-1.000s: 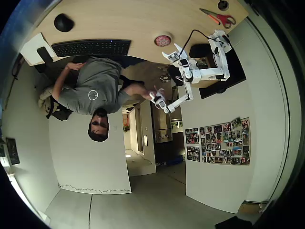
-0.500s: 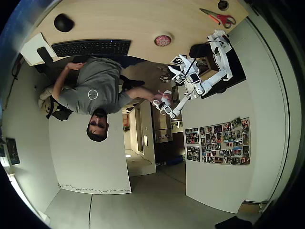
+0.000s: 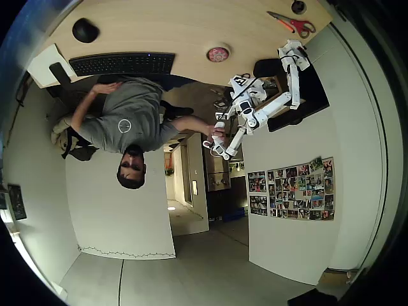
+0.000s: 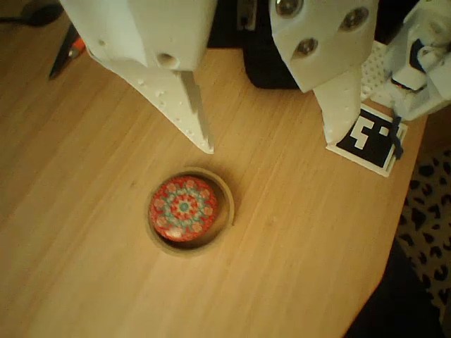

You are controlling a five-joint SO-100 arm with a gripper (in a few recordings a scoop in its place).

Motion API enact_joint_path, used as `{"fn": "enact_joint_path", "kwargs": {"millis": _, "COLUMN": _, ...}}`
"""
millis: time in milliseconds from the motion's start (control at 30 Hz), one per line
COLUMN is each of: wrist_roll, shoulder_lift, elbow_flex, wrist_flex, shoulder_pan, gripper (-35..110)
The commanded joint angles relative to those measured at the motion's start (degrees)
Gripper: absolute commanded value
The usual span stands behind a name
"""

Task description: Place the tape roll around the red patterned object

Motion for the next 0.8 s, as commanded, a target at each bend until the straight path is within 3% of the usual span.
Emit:
{"fn": "enact_joint_path", "kwargs": {"millis": 0, "wrist_roll": -4.13, "shoulder_lift": -1.49, "elbow_flex": -10.11, "wrist_flex": 0.0, "shoulder_pan": -2.37, "gripper": 41}}
{"fn": "enact_joint_path", "kwargs": {"millis": 433, "wrist_roll": -3.96, "shoulder_lift": -15.21, "elbow_flex": -23.55, "wrist_flex": 0.0, "shoulder_pan": -2.46, "gripper": 40}}
{"fn": "enact_joint_path", "kwargs": {"millis": 767, "wrist_roll": -5.1, "shoulder_lift": -11.87, "elbow_flex": -19.51, "wrist_flex": 0.09, "shoulder_pan": -2.11, "gripper": 39}}
